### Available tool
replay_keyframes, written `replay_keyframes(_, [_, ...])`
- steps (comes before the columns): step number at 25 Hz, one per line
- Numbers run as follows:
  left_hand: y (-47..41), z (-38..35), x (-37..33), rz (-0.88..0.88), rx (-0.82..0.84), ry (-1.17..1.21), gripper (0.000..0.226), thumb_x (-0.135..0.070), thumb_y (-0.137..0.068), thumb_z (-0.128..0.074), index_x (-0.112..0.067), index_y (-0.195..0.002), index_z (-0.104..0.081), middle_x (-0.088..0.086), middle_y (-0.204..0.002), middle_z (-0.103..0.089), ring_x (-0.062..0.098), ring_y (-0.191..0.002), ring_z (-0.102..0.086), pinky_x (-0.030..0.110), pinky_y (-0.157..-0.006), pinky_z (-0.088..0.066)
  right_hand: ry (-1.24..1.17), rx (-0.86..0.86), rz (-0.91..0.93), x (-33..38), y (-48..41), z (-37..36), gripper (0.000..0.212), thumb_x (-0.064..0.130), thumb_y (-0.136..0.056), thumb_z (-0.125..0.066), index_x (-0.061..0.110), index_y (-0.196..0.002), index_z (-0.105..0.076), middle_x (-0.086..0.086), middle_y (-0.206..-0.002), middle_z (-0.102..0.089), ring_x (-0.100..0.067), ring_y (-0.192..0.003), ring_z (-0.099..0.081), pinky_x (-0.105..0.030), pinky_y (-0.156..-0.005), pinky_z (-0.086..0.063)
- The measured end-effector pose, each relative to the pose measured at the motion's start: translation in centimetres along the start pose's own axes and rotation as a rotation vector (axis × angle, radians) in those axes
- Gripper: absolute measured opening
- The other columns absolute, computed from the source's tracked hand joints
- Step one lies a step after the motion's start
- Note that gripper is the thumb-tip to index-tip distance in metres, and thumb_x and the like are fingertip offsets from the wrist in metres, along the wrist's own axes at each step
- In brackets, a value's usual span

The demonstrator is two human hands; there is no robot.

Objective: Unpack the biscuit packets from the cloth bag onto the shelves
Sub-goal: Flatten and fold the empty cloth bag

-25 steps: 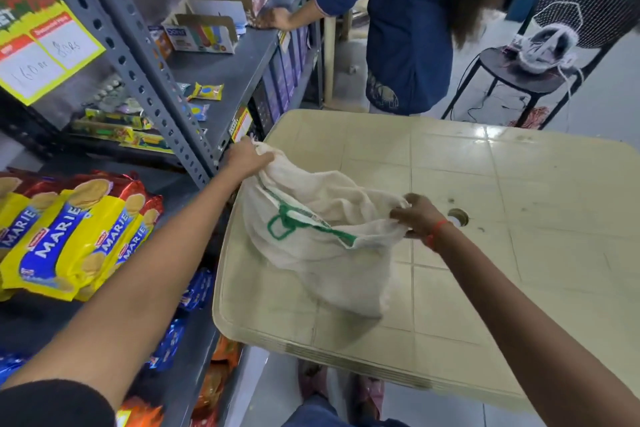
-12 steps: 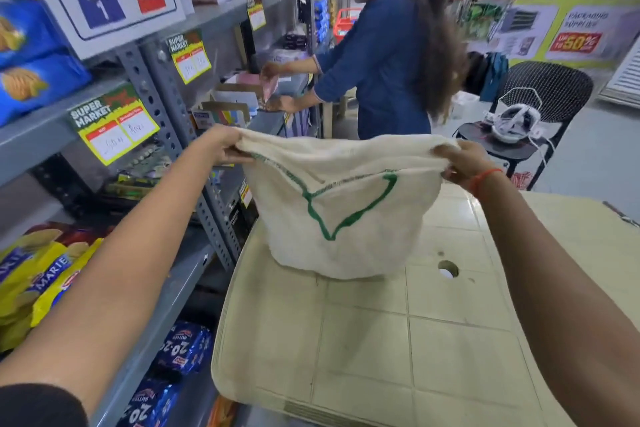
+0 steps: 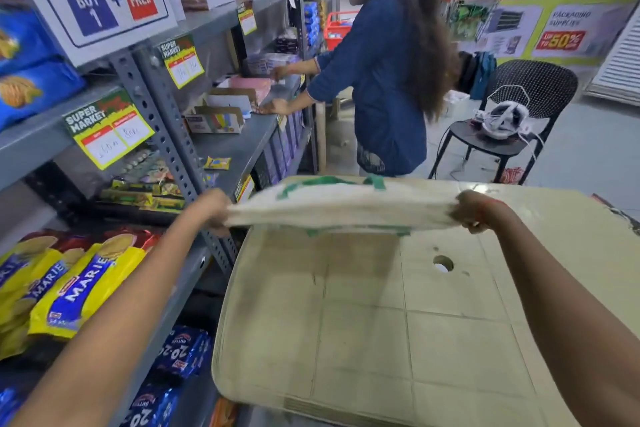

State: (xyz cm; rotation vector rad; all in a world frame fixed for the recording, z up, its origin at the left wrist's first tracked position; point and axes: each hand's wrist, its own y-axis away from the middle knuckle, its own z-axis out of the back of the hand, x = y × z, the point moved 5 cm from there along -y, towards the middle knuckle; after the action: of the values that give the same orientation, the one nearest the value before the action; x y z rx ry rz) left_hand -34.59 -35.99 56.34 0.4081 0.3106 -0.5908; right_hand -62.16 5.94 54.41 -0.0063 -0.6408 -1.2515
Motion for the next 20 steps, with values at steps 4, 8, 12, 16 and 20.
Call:
replay_keyframes(4, [2.0,-9.7,5.7,0.160,0.286,0.180,0.015,-0.001,-0.094,-0.046,0.006,-0.100,-0.057,0.018,-0.077,-0.066,0.026,-0.064,-0.063,0.040,-0.068,-0.059,-0.262,0.332,0.006,-3.7,2.7,-6.6,0.022,0.016,-0.076,-0.074,0.011,-0.073,-0.053,-0.009,-0.069,-0.052,-0.021,-0.066,-0.049,-0.024,-0.053,-0.047])
replay_keyframes(8, [5.4,-15.2,8.3,0.292,0.529,0.597,0.015,-0.007,-0.084,-0.068,-0.005,-0.098,-0.064,0.008,-0.101,-0.068,0.021,-0.092,-0.065,0.041,-0.084,-0.059,-0.582,0.553,-0.032,-6.1,5.3,-12.2,0.024,0.013,-0.077,-0.069,0.017,-0.100,-0.065,-0.006,-0.086,-0.061,-0.016,-0.074,-0.052,-0.026,-0.064,-0.051])
replay_keyframes(12, [6.7,-16.8,10.0,0.281,0.779,0.660,0.014,0.000,-0.085,-0.065,-0.002,-0.098,-0.059,0.003,-0.070,-0.074,0.009,-0.060,-0.070,0.026,-0.068,-0.062,-0.115,0.617,-0.216,-9.8,5.0,-15.4,0.010,0.000,-0.076,-0.065,0.008,-0.082,-0.067,-0.009,-0.075,-0.057,-0.014,-0.060,-0.052,-0.020,-0.049,-0.055])
replay_keyframes(16, [6.9,-17.7,13.7,0.376,0.815,0.097,0.009,-0.009,-0.092,-0.055,-0.001,-0.095,-0.058,0.003,-0.062,-0.063,0.006,-0.041,-0.061,0.014,-0.039,-0.048,0.184,0.707,-0.390,-13.4,4.9,-16.7,0.013,-0.004,-0.068,-0.064,0.005,-0.076,-0.061,-0.009,-0.067,-0.056,-0.017,-0.053,-0.058,-0.021,-0.060,-0.057])
replay_keyframes(20, [10.1,-19.2,13.7,0.395,1.176,-0.168,0.008,-0.003,-0.091,-0.057,-0.003,-0.097,-0.061,0.005,-0.064,-0.073,0.007,-0.052,-0.070,0.014,-0.045,-0.053,0.256,0.886,-0.479,-15.1,7.0,-19.1,0.022,0.000,-0.062,-0.067,0.006,-0.082,-0.061,-0.007,-0.067,-0.060,-0.013,-0.053,-0.061,-0.023,-0.078,-0.057])
